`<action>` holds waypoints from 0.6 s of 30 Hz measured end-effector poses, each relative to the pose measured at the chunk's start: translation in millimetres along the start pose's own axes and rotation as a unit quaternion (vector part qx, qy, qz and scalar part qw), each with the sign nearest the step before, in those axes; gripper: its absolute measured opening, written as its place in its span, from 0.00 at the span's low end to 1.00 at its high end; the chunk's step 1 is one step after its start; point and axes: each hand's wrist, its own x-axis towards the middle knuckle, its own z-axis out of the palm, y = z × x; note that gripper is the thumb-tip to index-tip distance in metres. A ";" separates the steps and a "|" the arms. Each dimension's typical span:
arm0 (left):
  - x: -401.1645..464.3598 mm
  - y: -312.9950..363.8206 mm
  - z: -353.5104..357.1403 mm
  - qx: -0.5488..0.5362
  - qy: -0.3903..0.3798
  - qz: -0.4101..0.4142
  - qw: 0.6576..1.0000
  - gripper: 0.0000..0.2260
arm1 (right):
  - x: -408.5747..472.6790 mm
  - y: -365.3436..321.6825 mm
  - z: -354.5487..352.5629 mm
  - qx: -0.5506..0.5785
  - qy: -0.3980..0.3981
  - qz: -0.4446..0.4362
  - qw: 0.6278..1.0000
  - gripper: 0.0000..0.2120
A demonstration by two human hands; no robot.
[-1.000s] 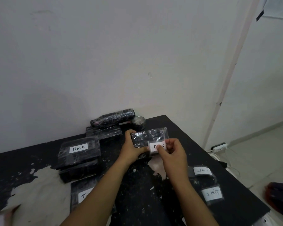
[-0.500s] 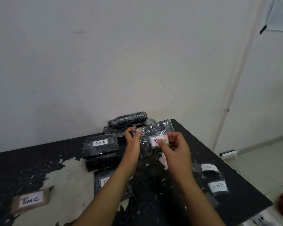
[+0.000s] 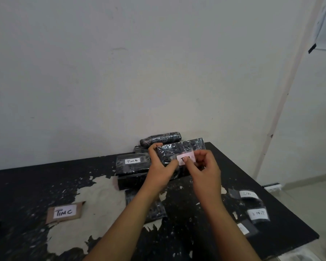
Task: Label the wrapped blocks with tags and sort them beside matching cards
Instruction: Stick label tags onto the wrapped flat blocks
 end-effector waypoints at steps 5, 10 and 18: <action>-7.9 5.6 -8.5 0.029 -0.004 0.005 1.000 0.23 | -2.0 0.7 6.9 -0.006 -0.007 0.007 1.000 0.05; -8.5 4.7 -12.9 0.044 -0.010 0.016 0.999 0.21 | -5.6 0.8 11.4 -0.011 0.000 0.010 1.000 0.03; -9.4 6.6 -16.1 0.045 -0.005 0.024 0.999 0.21 | -8.1 -1.4 11.4 -0.001 0.010 0.029 1.000 0.03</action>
